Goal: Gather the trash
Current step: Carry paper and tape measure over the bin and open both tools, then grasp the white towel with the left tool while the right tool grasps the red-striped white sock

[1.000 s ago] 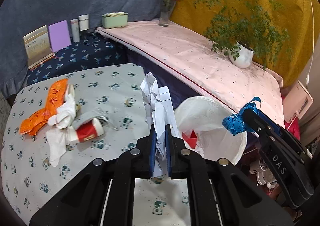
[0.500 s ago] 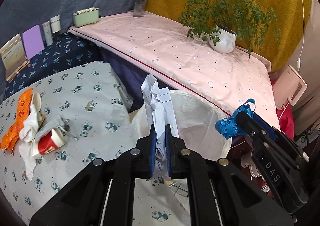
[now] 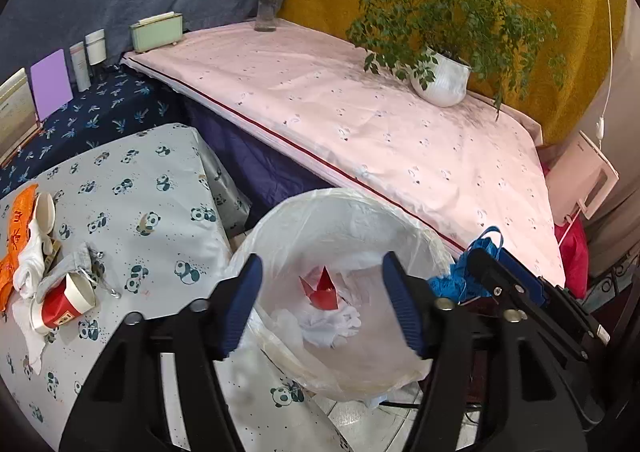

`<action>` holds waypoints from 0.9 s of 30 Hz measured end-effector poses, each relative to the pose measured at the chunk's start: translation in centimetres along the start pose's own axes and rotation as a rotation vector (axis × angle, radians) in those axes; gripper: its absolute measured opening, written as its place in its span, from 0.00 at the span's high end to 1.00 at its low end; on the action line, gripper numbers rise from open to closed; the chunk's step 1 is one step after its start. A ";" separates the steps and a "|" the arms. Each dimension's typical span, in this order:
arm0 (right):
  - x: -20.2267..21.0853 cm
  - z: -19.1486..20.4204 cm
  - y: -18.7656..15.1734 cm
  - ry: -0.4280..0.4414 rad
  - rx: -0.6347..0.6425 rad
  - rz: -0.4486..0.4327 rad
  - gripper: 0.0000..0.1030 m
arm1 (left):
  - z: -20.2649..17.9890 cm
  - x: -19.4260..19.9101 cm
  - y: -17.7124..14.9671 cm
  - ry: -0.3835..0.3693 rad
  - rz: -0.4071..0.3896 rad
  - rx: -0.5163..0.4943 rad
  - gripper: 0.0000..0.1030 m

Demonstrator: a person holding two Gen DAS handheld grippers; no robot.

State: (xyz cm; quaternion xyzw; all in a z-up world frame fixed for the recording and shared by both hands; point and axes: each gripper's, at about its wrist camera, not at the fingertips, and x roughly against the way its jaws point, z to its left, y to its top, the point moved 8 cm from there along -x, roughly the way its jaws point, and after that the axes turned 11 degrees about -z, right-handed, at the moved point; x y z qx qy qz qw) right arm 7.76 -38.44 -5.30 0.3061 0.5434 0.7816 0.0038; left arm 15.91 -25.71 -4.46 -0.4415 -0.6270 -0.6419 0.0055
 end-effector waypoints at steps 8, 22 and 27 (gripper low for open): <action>0.1 1.1 0.4 0.012 0.013 -0.022 0.50 | 2.0 0.8 0.4 0.049 -0.025 0.025 0.27; 1.8 5.3 0.9 0.058 0.057 -0.041 0.48 | 7.2 4.0 0.4 0.121 -0.058 0.107 0.26; 2.4 7.1 1.1 0.079 0.075 -0.047 0.48 | 9.7 5.4 0.3 0.149 -0.071 0.138 0.26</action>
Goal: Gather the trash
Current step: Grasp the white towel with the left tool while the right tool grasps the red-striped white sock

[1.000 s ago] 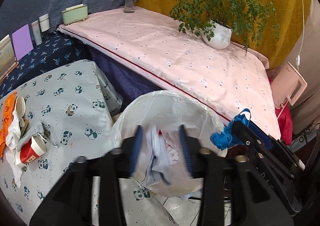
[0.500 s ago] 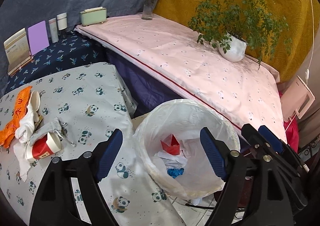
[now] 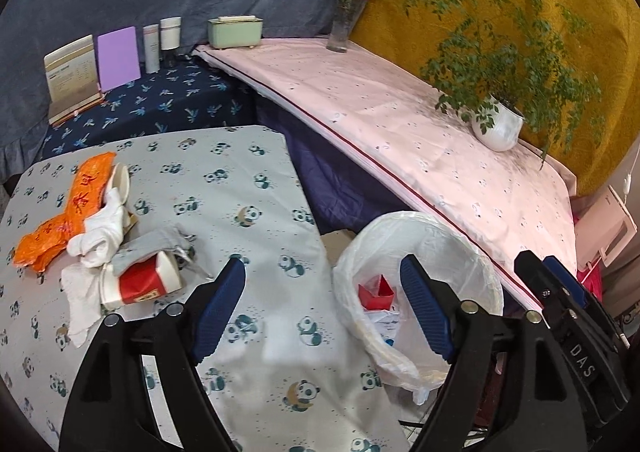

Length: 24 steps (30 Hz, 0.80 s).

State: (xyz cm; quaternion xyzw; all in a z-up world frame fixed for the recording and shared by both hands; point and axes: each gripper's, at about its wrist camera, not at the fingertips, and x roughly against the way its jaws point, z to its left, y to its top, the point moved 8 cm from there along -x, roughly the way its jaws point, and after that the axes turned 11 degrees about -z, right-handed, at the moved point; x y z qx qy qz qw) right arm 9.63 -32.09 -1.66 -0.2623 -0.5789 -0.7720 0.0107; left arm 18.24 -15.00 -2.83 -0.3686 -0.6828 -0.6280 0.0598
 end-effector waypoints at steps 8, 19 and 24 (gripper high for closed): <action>0.5 3.5 0.1 0.038 0.029 -0.005 0.45 | 4.5 1.8 0.3 0.051 -0.018 0.048 0.26; 1.0 8.9 -0.5 0.097 0.078 0.004 0.44 | 12.7 4.1 0.0 0.153 -0.036 0.140 0.23; 0.8 11.5 -1.1 0.125 0.100 0.018 0.44 | 16.7 4.4 -1.0 0.206 -0.023 0.178 0.23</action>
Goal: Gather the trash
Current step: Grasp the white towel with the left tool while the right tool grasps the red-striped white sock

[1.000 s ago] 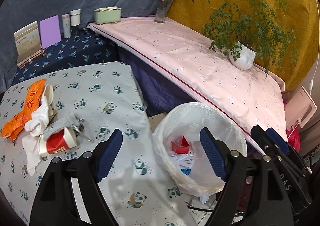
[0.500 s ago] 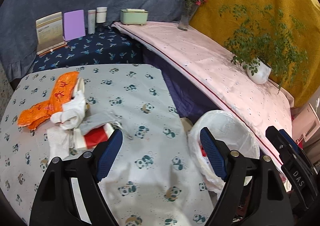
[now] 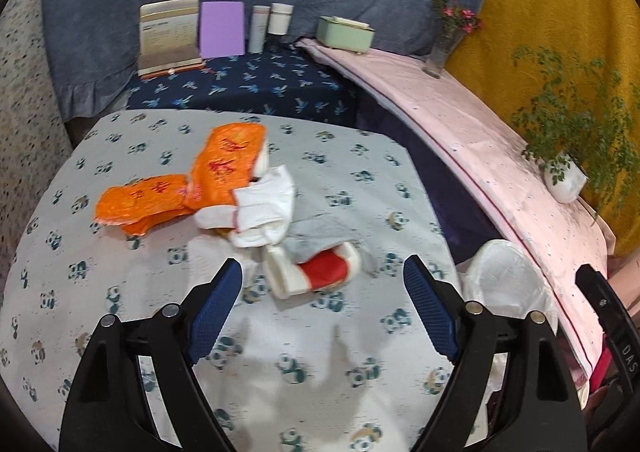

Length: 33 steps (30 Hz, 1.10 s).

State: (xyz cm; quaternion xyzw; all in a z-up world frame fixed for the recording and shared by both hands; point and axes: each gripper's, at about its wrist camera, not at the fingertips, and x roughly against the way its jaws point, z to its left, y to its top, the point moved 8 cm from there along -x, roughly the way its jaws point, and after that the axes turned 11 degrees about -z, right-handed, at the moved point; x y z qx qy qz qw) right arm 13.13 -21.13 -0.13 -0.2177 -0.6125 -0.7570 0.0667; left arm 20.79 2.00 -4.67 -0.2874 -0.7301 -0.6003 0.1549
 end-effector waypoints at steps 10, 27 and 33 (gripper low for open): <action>-2.6 6.1 -2.1 0.067 0.048 0.057 0.44 | 7.0 -2.5 -1.9 0.089 0.053 0.045 0.23; -10.2 14.5 -5.8 0.158 0.106 0.179 0.44 | 10.5 -9.3 -4.7 0.064 0.188 0.044 0.61; -12.5 17.6 -7.1 0.198 0.125 0.216 0.44 | 10.7 -9.2 -4.7 0.022 0.195 0.049 0.91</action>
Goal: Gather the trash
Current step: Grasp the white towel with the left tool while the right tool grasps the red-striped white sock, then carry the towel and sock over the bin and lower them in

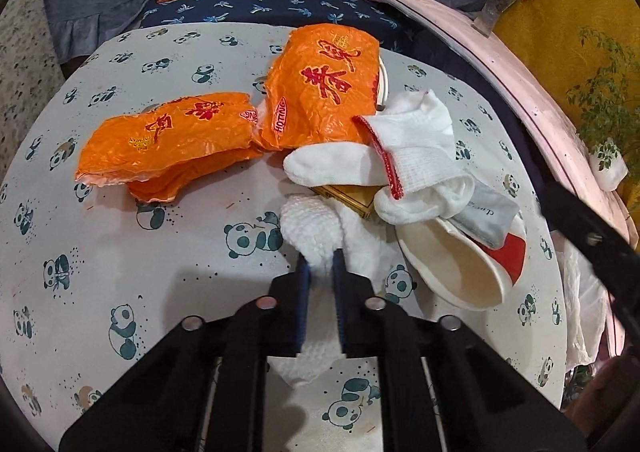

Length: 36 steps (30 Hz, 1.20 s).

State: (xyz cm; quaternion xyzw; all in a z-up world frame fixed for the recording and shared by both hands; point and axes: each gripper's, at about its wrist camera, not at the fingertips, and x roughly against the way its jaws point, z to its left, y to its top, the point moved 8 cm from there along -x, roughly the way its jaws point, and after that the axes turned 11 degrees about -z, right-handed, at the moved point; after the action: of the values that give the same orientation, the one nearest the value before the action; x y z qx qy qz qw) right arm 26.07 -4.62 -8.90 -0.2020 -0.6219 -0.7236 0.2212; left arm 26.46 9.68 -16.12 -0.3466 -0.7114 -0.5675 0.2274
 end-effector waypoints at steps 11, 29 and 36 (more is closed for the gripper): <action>-4.4 3.9 -1.4 0.033 0.049 0.070 0.47 | 2.0 1.4 1.0 -0.001 -0.029 0.032 0.93; 2.1 2.9 2.5 0.049 0.035 -0.056 0.94 | -0.6 6.9 2.2 -0.015 -0.115 0.002 0.93; 7.7 -0.6 5.0 0.022 -0.005 -0.154 0.94 | -4.9 10.4 3.1 -0.045 -0.172 -0.058 0.93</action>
State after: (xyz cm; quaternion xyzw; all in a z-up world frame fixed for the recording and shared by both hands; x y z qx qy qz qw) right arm 22.64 -6.35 -0.56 -0.1461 -0.6313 -0.7421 0.1711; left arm 21.65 7.81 -5.39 -0.3032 -0.7267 -0.5974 0.1518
